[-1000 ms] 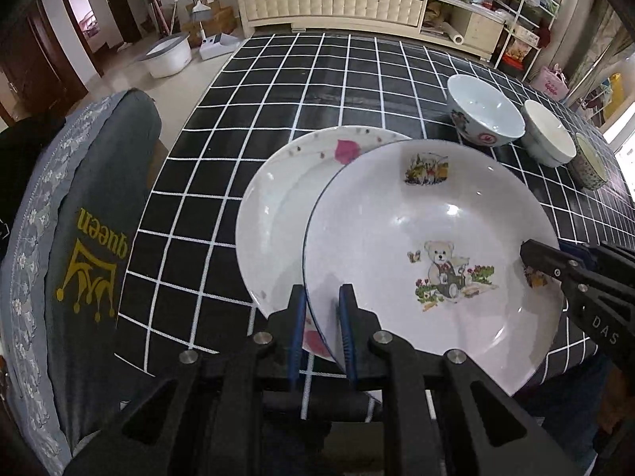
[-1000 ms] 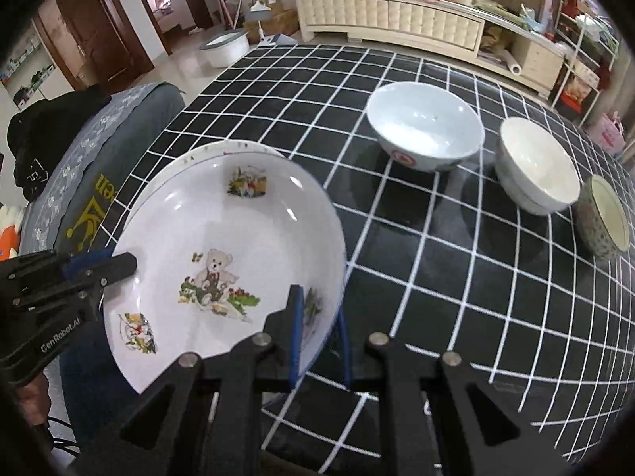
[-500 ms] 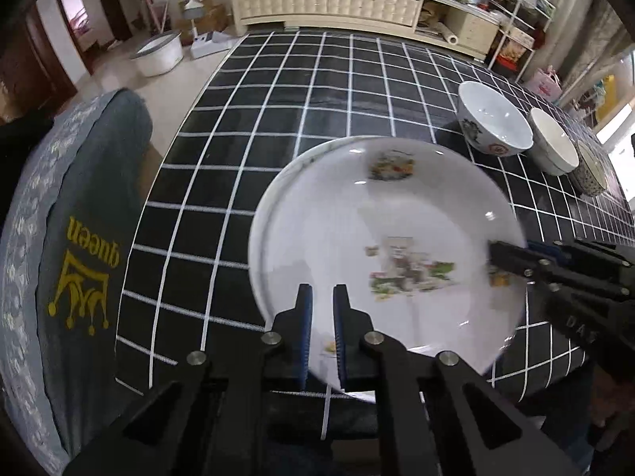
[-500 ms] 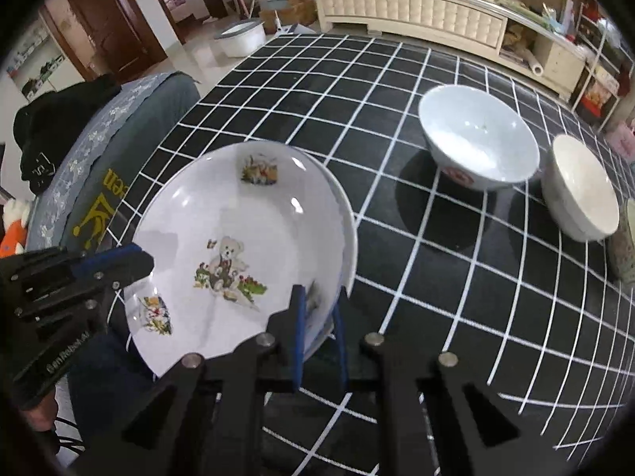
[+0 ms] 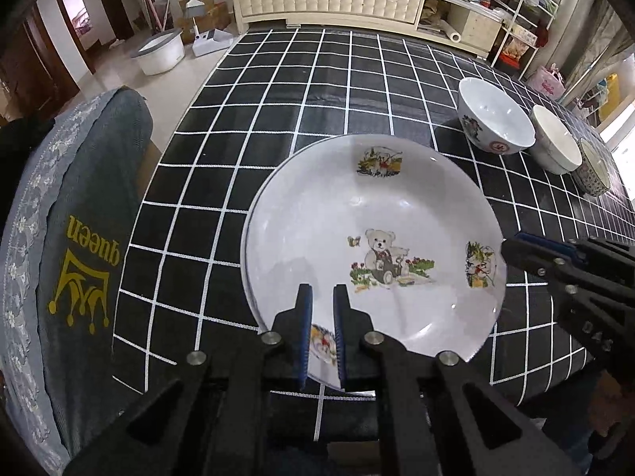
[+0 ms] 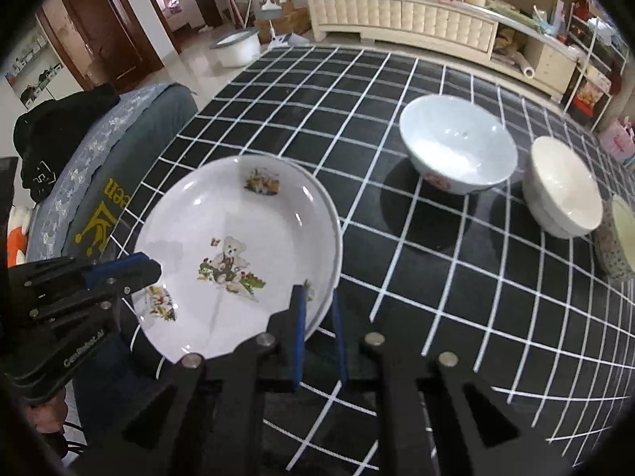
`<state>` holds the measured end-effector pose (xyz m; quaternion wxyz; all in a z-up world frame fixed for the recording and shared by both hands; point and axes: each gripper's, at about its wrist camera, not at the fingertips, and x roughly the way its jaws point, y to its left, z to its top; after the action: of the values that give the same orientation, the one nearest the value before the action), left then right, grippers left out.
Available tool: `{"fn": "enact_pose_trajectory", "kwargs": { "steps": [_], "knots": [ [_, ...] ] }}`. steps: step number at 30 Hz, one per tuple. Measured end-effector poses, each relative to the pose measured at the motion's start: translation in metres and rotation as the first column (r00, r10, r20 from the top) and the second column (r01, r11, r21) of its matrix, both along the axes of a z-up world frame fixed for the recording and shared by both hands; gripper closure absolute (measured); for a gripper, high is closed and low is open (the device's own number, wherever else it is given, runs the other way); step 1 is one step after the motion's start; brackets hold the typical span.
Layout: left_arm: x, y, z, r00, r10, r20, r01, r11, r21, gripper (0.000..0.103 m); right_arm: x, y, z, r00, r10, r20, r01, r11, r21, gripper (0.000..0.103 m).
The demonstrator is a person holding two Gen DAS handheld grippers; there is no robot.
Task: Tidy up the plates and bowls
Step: 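Lower the bear-print plate onto the stack and open the right gripper, then withdraw the right gripper from the plate stack toward the bowls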
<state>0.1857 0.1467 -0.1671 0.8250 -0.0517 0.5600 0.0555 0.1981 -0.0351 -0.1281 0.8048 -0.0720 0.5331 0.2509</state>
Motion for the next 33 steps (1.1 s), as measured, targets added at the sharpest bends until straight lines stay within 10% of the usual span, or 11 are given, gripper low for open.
{"fn": "enact_pose_trajectory", "kwargs": {
  "steps": [19,22,33],
  "knots": [
    [-0.011,-0.049,0.057,0.986,-0.025,0.164,0.03,0.999,-0.025,0.081,-0.017,-0.054,0.051,0.99,-0.057,0.128,0.055,0.998,0.02,0.085],
    [-0.008,-0.063,0.064,0.983,-0.038,0.18,0.04,0.999,-0.006,0.062,-0.021,-0.063,0.06,0.982,-0.062,0.178,0.06,0.998,0.017,0.074],
    [0.001,-0.099,0.07,0.975,-0.123,0.186,0.119,0.992,0.029,0.057,-0.017,-0.093,0.08,0.965,-0.139,0.222,0.133,0.99,0.04,0.051]
  ]
}}
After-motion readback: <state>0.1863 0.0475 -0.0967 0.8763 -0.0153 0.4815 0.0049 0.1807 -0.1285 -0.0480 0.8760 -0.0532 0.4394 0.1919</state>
